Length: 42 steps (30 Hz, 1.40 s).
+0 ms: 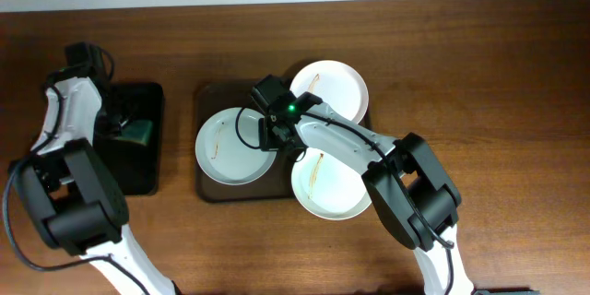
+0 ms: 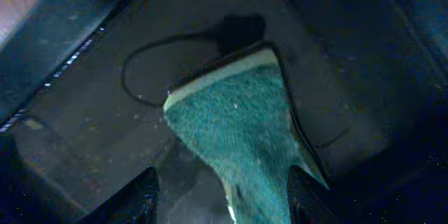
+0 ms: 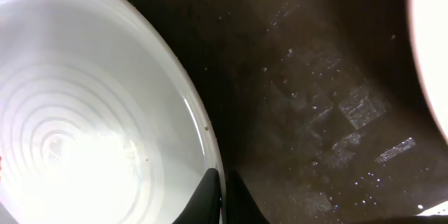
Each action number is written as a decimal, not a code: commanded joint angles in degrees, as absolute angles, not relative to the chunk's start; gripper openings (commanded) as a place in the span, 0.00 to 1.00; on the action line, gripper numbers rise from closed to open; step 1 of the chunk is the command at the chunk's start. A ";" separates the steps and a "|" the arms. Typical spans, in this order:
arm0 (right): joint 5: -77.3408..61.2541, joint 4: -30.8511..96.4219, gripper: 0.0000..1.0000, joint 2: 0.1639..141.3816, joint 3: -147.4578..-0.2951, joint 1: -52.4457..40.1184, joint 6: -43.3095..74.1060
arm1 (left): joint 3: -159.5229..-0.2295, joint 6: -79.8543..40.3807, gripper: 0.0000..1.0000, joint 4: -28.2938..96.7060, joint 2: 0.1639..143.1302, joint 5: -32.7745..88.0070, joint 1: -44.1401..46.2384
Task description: Clean dirty plates on tray and stack at the side
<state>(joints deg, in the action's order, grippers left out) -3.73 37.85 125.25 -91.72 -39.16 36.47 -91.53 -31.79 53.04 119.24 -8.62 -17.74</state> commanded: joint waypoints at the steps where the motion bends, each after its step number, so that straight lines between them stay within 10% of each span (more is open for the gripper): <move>1: -2.96 37.87 0.05 126.10 -92.42 -39.38 36.95 | -91.90 -35.27 0.57 51.24 122.67 -7.84 -17.80; 8: -2.96 37.50 0.06 126.10 -92.42 -39.38 36.93 | -91.90 -35.35 0.29 49.65 125.58 -7.33 -17.80; 10: -2.96 37.50 0.06 126.10 -92.42 -39.38 36.93 | -91.94 -35.31 0.02 49.23 125.58 -7.35 -17.80; 22: -2.96 37.28 0.06 126.10 -92.44 -39.35 36.93 | -106.61 7.86 0.01 61.71 125.34 1.48 -16.95; 42: -3.42 36.62 0.04 126.10 -92.44 -39.29 36.88 | -107.83 8.21 0.01 69.93 119.98 12.23 -9.98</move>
